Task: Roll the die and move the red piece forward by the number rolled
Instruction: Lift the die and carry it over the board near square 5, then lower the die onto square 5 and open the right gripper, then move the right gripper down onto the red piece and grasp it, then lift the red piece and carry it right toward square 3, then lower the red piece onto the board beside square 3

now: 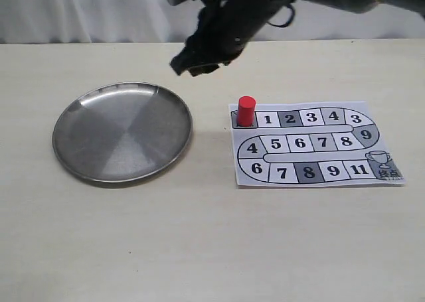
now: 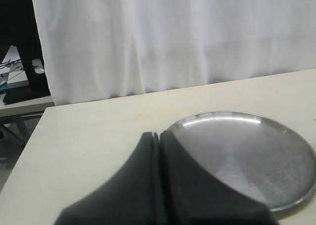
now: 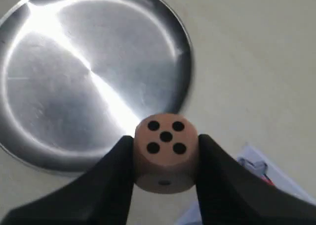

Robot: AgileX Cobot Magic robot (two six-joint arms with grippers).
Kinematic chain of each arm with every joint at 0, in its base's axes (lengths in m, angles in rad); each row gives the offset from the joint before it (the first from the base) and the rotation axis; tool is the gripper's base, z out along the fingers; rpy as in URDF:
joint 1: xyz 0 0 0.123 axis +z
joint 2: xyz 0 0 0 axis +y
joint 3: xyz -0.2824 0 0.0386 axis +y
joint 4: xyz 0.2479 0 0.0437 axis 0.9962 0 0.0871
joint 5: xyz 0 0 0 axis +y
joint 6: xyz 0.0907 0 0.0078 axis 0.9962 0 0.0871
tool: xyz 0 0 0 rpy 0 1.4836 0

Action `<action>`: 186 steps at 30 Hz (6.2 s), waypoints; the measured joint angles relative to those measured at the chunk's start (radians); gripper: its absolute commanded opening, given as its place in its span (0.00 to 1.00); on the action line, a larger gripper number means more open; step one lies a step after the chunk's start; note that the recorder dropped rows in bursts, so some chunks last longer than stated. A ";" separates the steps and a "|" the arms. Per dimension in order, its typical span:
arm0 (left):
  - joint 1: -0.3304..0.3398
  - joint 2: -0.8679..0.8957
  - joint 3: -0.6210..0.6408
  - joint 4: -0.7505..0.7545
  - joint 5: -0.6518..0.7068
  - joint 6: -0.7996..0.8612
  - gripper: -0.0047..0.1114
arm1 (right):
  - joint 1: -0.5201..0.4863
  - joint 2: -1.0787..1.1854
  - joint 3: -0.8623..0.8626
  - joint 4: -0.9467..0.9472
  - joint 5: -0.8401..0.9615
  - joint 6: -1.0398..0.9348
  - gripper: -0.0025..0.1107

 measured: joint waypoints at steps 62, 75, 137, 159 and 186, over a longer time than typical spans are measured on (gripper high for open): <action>0.000 0.000 0.000 0.000 0.000 0.000 0.04 | -0.160 0.013 0.379 -0.120 -0.424 0.157 0.75; 0.000 0.000 0.000 0.000 0.000 0.000 0.04 | -0.150 0.174 0.251 -0.104 -0.455 0.141 0.49; 0.000 0.000 0.000 0.000 0.000 0.000 0.04 | -0.226 0.054 0.233 -0.104 -0.354 0.143 0.06; 0.000 0.000 0.000 0.000 0.000 0.000 0.04 | -0.330 0.148 0.318 -0.116 -0.369 0.143 0.06; 0.000 0.000 0.000 0.000 0.000 0.000 0.04 | -0.455 -0.039 0.394 -0.156 -0.495 0.157 0.06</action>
